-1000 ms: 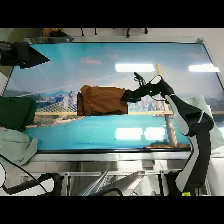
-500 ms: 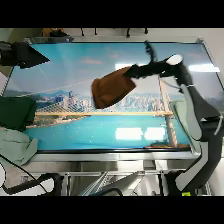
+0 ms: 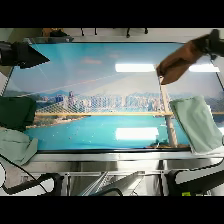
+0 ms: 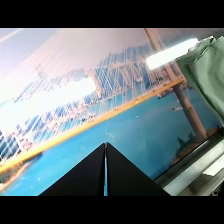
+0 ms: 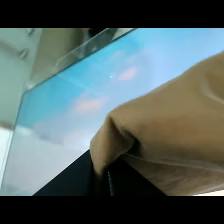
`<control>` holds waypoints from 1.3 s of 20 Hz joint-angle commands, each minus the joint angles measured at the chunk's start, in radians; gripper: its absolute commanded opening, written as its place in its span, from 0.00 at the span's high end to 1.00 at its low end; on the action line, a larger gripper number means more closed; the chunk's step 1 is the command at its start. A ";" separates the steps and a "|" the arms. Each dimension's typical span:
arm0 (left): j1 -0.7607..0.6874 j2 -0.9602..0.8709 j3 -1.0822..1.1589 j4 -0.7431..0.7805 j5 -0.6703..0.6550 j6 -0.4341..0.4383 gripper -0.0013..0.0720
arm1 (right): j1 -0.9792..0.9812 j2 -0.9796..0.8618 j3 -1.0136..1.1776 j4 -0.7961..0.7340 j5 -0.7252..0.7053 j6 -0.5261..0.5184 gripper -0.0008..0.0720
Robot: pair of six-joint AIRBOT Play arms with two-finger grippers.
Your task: Fold the shirts.
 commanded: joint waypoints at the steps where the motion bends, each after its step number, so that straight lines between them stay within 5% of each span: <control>1: 0.000 0.001 0.000 0.000 0.000 0.004 0.96 | -0.174 0.005 0.003 -0.004 0.117 0.032 0.95; 12: 0.000 0.001 0.000 0.000 -0.006 0.011 0.96 | -0.296 0.106 0.003 -0.034 0.241 0.119 0.95; 20: -0.001 0.001 0.000 0.000 -0.041 0.011 0.96 | -0.296 0.225 -0.004 -0.700 0.525 0.408 0.95; 26: 0.000 0.001 -0.001 0.000 -0.049 0.011 0.96 | -0.296 0.336 -0.252 -0.931 0.653 0.508 0.95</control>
